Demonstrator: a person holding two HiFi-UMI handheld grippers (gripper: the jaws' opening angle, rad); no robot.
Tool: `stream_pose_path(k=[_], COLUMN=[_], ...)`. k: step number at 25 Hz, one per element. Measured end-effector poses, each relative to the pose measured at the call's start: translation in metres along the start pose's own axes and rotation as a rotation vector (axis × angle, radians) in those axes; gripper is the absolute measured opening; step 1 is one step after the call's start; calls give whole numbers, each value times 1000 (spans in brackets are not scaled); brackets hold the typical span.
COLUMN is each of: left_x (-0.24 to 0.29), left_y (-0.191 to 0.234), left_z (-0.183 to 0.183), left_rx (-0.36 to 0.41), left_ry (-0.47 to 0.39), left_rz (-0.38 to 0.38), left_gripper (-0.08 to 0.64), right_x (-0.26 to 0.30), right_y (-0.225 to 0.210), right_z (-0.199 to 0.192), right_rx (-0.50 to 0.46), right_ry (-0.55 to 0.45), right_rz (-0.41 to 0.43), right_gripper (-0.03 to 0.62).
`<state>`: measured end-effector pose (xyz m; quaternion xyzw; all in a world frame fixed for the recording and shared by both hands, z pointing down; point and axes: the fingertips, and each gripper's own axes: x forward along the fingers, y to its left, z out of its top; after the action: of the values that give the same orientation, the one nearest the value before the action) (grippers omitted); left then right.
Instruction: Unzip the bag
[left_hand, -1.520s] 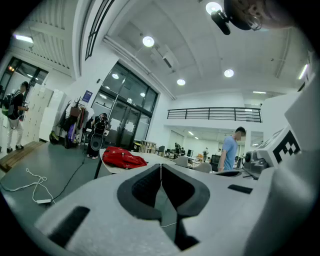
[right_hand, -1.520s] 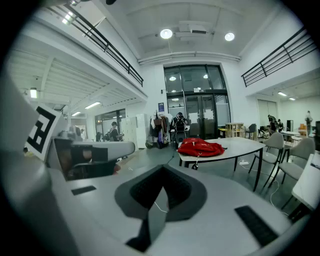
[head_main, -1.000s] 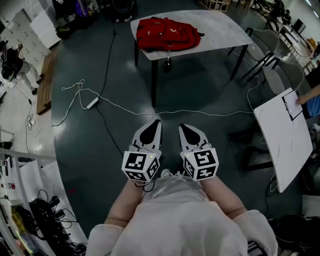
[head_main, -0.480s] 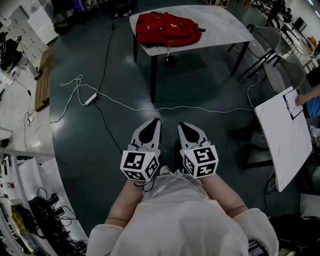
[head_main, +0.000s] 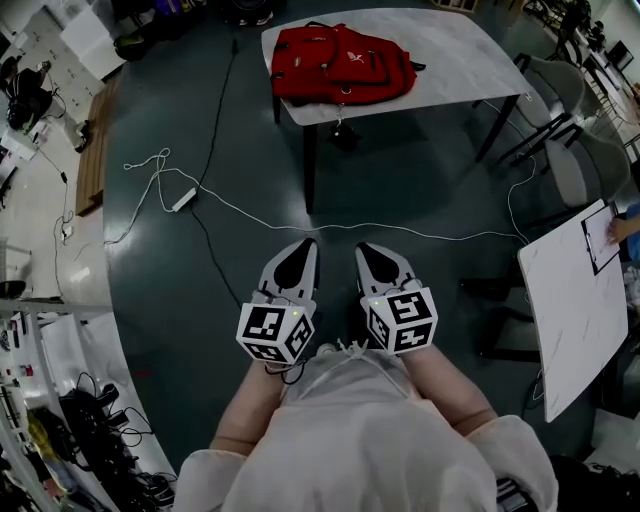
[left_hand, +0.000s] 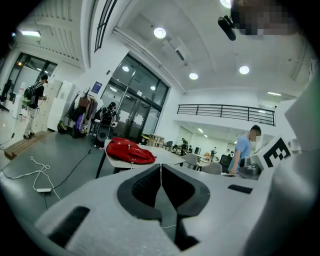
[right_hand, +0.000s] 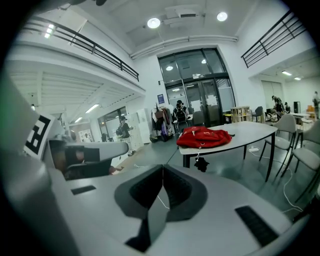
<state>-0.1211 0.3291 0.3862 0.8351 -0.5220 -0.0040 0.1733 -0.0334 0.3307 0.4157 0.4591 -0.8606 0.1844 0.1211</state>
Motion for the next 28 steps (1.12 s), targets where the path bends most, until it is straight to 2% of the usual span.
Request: stream_pose_path(k=[10, 15, 23, 28], left_x=[150, 202, 256, 299], left_y=[25, 26, 63, 99], left_z=[28, 40, 35, 41], left_rx=[-16, -31, -53, -60], left_ry=[17, 21, 90, 117], left_rz=[111, 131, 152, 116], left_gripper=[24, 23, 23, 23], right_x=[84, 112, 171, 211], right_y=[-128, -173, -211, -227], right_z=[62, 86, 96, 106], right_rx=[-1, -8, 20, 36], right_ry=[35, 57, 109, 131], right_rz=[62, 83, 76, 23], right_gripper=[28, 28, 28, 28])
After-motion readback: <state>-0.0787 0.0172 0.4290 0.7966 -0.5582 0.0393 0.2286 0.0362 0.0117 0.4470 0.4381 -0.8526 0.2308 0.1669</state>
